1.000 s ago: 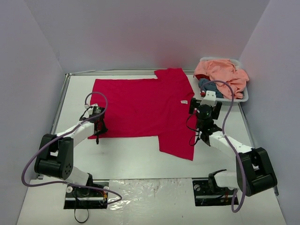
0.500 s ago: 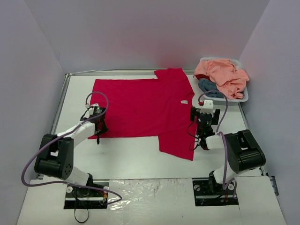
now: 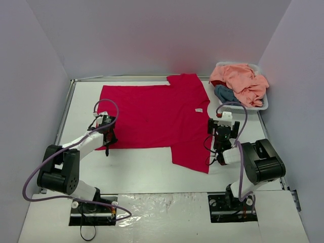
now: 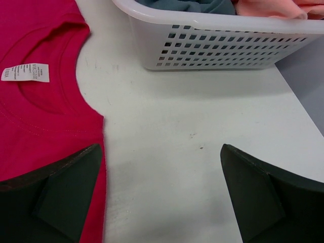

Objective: Fold and stack the t-shirts
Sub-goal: Flatten out the tshirt

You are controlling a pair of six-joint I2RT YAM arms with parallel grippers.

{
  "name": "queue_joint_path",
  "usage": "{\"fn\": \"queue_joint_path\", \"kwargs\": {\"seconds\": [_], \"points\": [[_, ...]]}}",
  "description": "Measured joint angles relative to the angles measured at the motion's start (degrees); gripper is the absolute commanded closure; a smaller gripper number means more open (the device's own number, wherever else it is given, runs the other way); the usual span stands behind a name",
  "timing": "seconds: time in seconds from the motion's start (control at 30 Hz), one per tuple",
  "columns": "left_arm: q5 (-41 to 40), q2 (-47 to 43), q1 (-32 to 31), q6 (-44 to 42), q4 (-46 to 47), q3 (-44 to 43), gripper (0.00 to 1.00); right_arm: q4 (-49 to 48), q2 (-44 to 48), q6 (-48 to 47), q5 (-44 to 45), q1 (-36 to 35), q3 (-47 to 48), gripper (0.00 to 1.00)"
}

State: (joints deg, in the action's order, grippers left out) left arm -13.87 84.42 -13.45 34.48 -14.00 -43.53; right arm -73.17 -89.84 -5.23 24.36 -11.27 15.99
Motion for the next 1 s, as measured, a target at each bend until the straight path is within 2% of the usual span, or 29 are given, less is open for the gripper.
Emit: {"fn": "queue_joint_path", "kwargs": {"seconds": [0.17,0.3,1.0], "points": [[-0.3,-1.0,-0.3,0.0,0.0,0.0,0.77,-1.5,-0.2,0.1,-1.9,0.9,-2.2,0.00],[-1.0,-1.7,-0.7,0.0,0.0,0.0,0.77,-4.5,-4.2,0.5,-1.4,1.0,-6.5,0.00],[-1.7,-6.2,-0.8,0.0,0.5,2.2,0.77,-5.1,-4.7,-0.4,-0.8,0.4,-6.0,0.00]]}}
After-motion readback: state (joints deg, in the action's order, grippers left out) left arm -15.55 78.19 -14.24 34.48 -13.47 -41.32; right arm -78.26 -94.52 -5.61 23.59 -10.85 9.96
